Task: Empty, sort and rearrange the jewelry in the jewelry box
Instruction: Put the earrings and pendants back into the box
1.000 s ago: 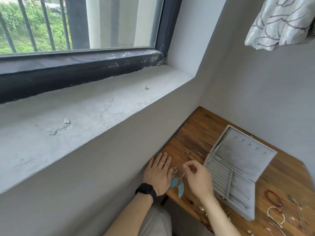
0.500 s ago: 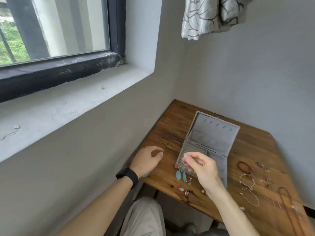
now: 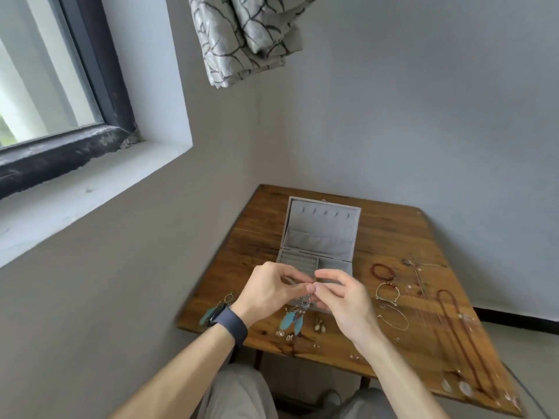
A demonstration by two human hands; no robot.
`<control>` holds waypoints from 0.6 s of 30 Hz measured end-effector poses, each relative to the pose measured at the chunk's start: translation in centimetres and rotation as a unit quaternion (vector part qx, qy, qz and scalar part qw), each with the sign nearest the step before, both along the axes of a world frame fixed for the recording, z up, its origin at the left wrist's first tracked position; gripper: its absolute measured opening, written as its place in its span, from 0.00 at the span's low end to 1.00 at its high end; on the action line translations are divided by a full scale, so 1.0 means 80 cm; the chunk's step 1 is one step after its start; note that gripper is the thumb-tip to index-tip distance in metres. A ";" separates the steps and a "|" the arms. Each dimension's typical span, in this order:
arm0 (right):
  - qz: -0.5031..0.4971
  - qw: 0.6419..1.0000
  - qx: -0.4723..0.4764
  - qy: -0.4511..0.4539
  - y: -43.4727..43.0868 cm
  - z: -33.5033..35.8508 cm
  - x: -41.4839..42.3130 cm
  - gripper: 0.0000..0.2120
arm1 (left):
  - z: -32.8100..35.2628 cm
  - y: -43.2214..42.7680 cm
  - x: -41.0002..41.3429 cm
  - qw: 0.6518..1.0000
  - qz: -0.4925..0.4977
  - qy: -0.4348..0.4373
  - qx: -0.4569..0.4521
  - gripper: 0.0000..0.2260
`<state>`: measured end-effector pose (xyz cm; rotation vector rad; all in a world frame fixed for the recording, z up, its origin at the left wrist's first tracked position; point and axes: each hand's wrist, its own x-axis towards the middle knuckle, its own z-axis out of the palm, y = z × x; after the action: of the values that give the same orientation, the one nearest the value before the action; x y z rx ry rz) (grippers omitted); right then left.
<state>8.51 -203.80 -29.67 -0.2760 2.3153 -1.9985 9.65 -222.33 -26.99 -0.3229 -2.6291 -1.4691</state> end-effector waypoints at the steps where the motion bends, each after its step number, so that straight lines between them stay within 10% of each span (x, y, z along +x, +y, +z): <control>1: -0.004 1.000 0.003 0.004 0.005 0.000 0.000 0.11 | 0.002 0.005 -0.001 1.000 -0.001 0.008 -0.014 0.06; 9: 0.014 0.999 0.031 0.011 0.029 0.005 0.005 0.10 | 0.025 0.034 -0.014 0.993 -0.005 0.017 -0.118 0.04; 18: 0.003 0.997 0.061 0.036 0.030 0.009 0.006 0.06 | 0.022 0.034 -0.027 0.997 0.001 -0.077 -0.027 0.06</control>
<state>9.02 -201.42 -28.93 -0.3517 2.4638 -1.8645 7.46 -219.62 -25.19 -0.2184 -2.7910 -1.4811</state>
